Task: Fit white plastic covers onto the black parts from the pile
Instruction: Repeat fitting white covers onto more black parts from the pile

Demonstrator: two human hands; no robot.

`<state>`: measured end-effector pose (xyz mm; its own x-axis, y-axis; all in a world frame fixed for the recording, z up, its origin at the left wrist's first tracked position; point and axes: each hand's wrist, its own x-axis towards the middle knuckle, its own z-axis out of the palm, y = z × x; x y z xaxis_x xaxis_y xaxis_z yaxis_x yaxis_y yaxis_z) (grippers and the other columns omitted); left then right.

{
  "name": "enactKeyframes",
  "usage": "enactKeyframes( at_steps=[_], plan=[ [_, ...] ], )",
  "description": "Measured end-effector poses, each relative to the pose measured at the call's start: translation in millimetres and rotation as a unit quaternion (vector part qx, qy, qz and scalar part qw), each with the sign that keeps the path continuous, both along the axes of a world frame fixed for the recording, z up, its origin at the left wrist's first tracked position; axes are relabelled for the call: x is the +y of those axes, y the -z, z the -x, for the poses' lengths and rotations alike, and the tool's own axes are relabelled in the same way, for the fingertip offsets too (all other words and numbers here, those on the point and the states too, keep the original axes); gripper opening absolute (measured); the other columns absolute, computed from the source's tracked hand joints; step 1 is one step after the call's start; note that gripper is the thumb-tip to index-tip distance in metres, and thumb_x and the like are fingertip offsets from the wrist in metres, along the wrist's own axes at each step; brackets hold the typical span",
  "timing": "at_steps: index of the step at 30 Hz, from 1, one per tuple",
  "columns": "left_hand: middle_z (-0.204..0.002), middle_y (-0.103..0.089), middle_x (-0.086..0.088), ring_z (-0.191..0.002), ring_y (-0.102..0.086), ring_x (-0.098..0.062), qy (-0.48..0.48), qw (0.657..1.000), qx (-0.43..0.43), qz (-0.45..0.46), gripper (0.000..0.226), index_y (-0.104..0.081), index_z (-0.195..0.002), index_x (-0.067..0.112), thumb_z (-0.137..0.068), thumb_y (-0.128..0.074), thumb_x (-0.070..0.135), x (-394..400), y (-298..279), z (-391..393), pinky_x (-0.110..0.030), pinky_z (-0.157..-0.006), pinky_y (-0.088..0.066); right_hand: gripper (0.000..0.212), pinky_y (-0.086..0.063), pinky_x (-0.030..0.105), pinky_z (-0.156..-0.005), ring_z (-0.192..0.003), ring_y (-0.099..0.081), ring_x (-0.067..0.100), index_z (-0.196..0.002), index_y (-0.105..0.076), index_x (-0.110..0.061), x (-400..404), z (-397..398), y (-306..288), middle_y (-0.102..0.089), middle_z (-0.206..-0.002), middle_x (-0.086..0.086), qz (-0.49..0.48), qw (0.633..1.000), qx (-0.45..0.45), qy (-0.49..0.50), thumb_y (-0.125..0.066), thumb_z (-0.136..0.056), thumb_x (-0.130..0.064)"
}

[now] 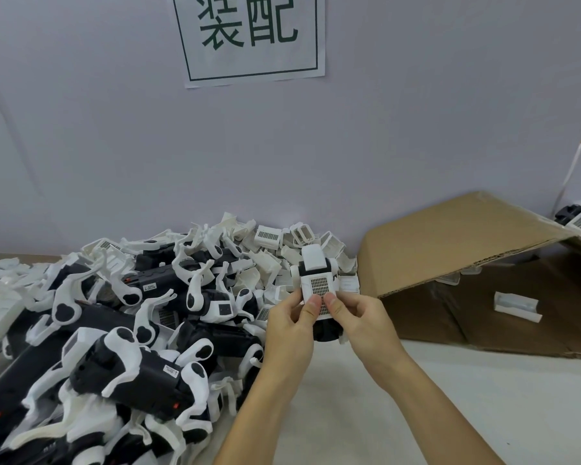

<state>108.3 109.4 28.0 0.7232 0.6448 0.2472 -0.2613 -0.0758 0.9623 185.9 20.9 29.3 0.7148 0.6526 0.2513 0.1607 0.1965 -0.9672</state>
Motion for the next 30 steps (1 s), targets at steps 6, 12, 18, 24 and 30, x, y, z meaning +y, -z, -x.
enactKeyframes(
  at_steps=[6,12,18,24,30],
  plan=[
    [-0.099,-0.078,-0.001,-0.099,-0.072,-0.017,-0.047,0.998,-0.024,0.043,0.016,-0.073,-0.104,0.021,-0.097,-0.062,0.012,5.5,-0.4,-1.3,-0.029,-0.087,-0.057,0.019,-0.060,0.031,-0.079,-0.093,-0.073,0.012,-0.104,-0.075,-0.032,-1.5,3.1,-7.0,-0.078,-0.097,-0.008,-0.013,0.996,-0.049,0.077,-0.072,-0.091,-0.018],
    [-0.090,-0.076,-0.013,-0.095,-0.073,-0.032,0.031,0.990,-0.036,0.131,0.028,-0.077,-0.086,0.014,-0.090,-0.062,0.037,6.0,-6.6,2.4,-0.037,-0.085,-0.059,0.005,-0.054,0.027,-0.074,-0.082,-0.064,0.009,-0.090,-0.075,-0.032,2.7,13.4,-13.9,-0.068,-0.087,-0.010,0.054,0.951,-0.261,0.156,-0.072,-0.089,-0.029],
    [-0.095,-0.074,-0.020,-0.085,-0.071,-0.027,-0.020,0.966,-0.020,0.258,0.035,-0.066,-0.109,0.000,-0.100,-0.056,0.032,6.7,-11.3,3.3,-0.035,-0.076,-0.057,0.028,-0.051,0.018,-0.071,-0.077,-0.069,0.004,-0.084,-0.079,-0.014,-3.2,19.8,-31.1,-0.074,-0.078,-0.014,-0.021,0.950,-0.286,0.120,-0.051,-0.088,-0.017],
    [-0.072,-0.070,-0.011,-0.063,-0.070,-0.021,0.073,0.945,-0.100,0.302,0.039,-0.079,-0.064,0.009,-0.084,-0.057,0.033,6.8,-13.5,9.6,-0.034,-0.068,-0.055,0.029,-0.050,0.018,-0.073,-0.085,-0.067,0.011,-0.084,-0.075,-0.021,-10.5,13.8,-39.7,-0.071,-0.083,-0.012,-0.151,0.947,-0.205,0.197,-0.048,-0.089,-0.009],
    [-0.080,-0.068,-0.015,-0.067,-0.067,-0.024,0.076,0.957,-0.080,0.267,0.037,-0.070,-0.095,0.003,-0.073,-0.068,0.032,7.6,-13.7,12.1,-0.030,-0.057,-0.056,0.037,-0.048,0.017,-0.061,-0.069,-0.060,0.008,-0.083,-0.075,-0.024,-15.4,-0.1,-37.6,-0.069,-0.071,-0.007,-0.038,0.977,-0.134,0.163,-0.052,-0.095,0.003]
  ],
)
